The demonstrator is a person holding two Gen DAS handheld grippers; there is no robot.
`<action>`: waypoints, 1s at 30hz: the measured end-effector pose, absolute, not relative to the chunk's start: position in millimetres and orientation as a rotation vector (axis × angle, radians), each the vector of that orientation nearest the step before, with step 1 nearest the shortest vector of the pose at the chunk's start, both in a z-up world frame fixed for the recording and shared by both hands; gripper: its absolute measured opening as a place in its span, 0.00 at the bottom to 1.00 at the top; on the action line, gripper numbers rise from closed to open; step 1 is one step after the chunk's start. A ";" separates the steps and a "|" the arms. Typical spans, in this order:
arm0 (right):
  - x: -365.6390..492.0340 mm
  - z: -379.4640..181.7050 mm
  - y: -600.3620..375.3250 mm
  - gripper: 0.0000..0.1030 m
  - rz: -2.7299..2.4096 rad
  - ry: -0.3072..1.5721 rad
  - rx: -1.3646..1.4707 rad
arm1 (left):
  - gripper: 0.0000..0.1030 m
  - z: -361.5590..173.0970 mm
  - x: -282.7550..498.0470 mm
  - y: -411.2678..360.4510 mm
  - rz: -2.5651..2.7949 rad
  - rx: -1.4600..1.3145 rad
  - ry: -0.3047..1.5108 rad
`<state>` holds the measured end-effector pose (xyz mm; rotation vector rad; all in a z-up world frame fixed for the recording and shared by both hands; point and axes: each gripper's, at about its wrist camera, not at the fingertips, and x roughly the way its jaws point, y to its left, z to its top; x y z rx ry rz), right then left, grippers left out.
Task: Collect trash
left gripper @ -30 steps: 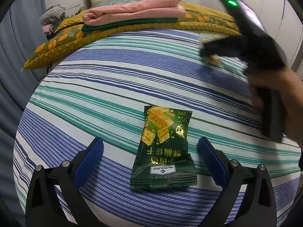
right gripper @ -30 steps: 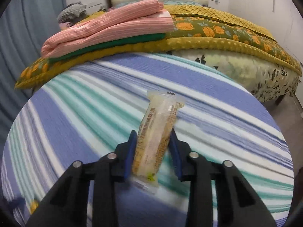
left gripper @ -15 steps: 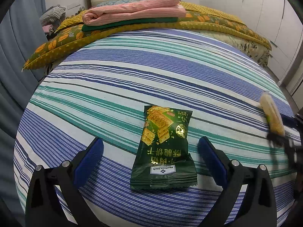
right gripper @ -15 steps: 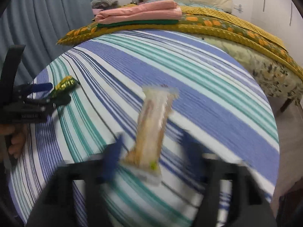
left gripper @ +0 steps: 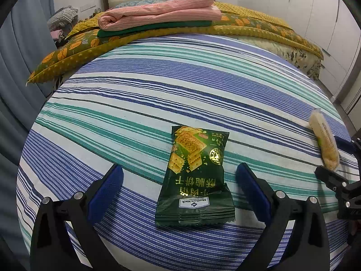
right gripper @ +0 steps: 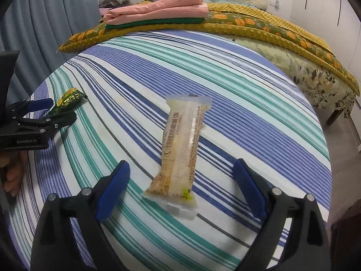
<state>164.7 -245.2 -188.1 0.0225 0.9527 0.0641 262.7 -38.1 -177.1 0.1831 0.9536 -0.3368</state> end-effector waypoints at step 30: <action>167.4 -161.2 -260.1 0.22 0.140 1.093 0.096 | 0.35 -162.8 255.2 -45.4 -0.521 0.231 0.964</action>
